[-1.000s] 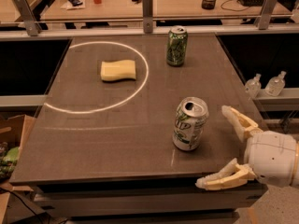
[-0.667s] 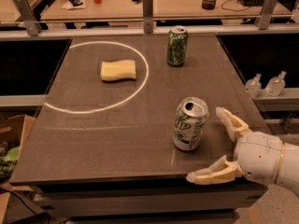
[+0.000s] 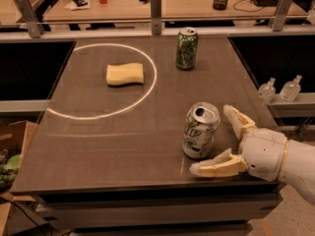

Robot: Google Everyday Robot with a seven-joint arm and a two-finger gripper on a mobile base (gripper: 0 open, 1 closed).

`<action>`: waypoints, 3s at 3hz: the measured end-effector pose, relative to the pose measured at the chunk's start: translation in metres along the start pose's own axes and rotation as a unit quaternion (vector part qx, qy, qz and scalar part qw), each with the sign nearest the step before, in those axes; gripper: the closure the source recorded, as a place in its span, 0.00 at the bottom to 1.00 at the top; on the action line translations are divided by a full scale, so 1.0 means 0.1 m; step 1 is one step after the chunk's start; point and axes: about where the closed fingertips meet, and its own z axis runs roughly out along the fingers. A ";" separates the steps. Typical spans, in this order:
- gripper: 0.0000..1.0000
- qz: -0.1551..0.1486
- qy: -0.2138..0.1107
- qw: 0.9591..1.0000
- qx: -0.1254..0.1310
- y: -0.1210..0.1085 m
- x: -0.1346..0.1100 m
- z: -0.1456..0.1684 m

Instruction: Move 7up can near sponge

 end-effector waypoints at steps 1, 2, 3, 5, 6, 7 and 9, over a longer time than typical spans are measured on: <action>0.00 -0.003 -0.005 1.000 0.000 -0.09 -0.11 0.06; 0.18 -0.004 -0.008 1.000 -0.005 -0.13 -0.20 0.11; 0.41 -0.004 -0.004 1.000 -0.009 -0.15 -0.25 0.15; 0.88 -0.013 0.008 1.000 -0.006 -0.18 -0.27 0.21; 1.00 -0.032 0.002 0.999 0.011 -0.35 -0.33 0.30; 1.00 -0.049 -0.001 0.998 0.029 -0.57 -0.41 0.43; 1.00 -0.010 0.008 0.999 0.044 -0.99 -0.35 0.87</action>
Offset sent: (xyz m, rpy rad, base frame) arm 0.0277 0.0041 0.0255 0.0183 -0.0125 0.0132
